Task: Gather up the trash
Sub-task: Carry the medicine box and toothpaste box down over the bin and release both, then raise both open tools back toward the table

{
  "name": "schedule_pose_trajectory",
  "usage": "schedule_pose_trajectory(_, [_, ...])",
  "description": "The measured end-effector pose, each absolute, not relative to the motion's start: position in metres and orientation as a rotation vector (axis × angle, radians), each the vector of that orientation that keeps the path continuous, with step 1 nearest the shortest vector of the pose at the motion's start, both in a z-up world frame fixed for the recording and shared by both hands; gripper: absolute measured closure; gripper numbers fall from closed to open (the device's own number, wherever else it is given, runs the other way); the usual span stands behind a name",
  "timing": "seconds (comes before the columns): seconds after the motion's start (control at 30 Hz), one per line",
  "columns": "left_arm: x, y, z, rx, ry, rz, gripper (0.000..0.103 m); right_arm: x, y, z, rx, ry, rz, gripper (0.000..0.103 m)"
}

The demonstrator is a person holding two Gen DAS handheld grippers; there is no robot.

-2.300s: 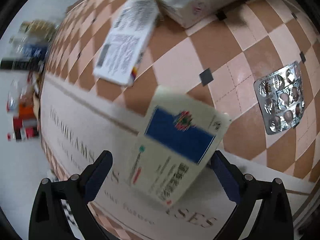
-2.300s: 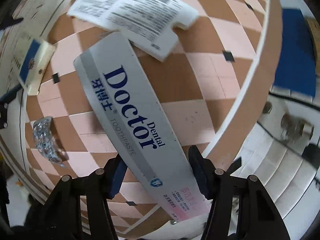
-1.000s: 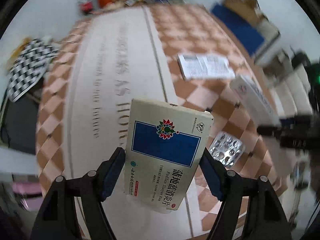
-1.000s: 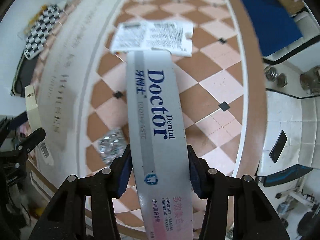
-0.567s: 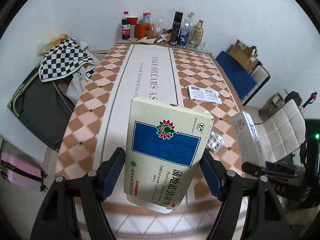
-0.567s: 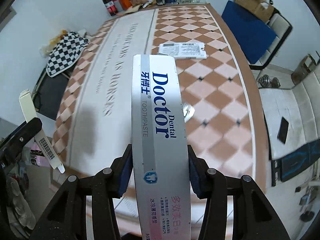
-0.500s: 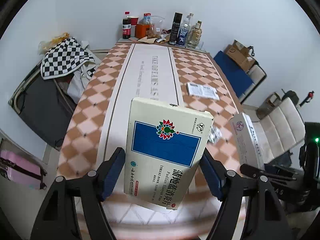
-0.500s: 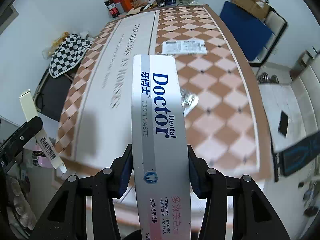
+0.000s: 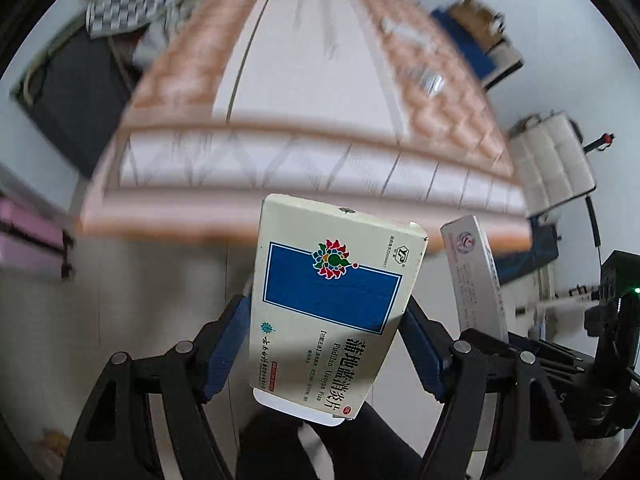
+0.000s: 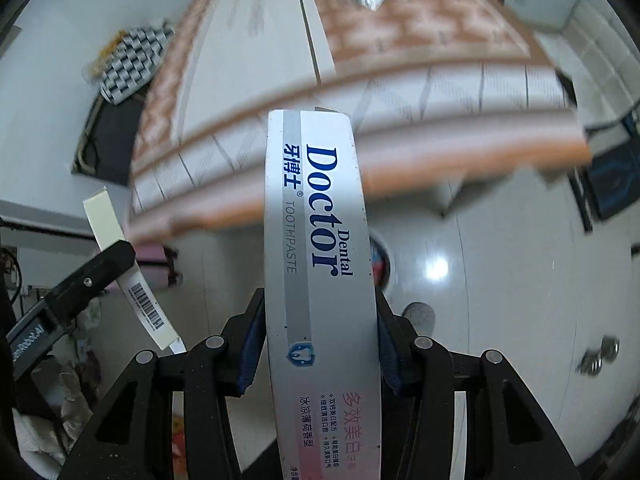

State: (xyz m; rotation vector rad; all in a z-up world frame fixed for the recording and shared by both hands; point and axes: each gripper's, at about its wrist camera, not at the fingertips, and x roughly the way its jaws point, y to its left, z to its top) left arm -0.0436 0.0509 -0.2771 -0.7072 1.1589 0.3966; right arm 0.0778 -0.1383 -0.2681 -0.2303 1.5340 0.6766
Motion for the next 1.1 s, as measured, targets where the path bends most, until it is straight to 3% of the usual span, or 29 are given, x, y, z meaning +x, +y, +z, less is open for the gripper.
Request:
schedule_pose_trajectory(0.2, [-0.048,0.042,-0.39,-0.818,1.35,0.354,0.03,0.048,-0.161,-0.356,-0.264,1.689,0.632,0.052])
schedule_pose_trajectory(0.53, [-0.007,0.061,-0.598,-1.005,1.53,0.284,0.027,0.048,-0.147,-0.565,-0.319,1.861,0.57,0.051])
schedule_pose_trajectory(0.6, [0.001,0.066,-0.628,-1.023,1.544,0.277,0.022,0.049,-0.137,-0.605,-0.336,1.883,0.576,0.051])
schedule_pose_trajectory(0.67, [0.006,0.07,-0.652,-1.03,1.554,0.28,0.008,0.05,-0.127,-0.647,-0.347,1.904,0.569,0.05])
schedule_pose_trajectory(0.73, [0.006,0.073,-0.662,-1.003,1.562,0.312,0.008,0.052,-0.122,-0.678,-0.339,1.915,0.555,0.047])
schedule_pose_trajectory(0.83, [-0.002,0.075,-0.669,-0.954,1.551,0.374,0.007,0.055,-0.117,-0.705,-0.324,1.882,0.551,0.01])
schedule_pose_trajectory(1.1, [-0.024,0.056,-0.632,-0.715,1.506,0.536,0.007,0.06,-0.127,-0.684,-0.437,1.718,0.51,0.002])
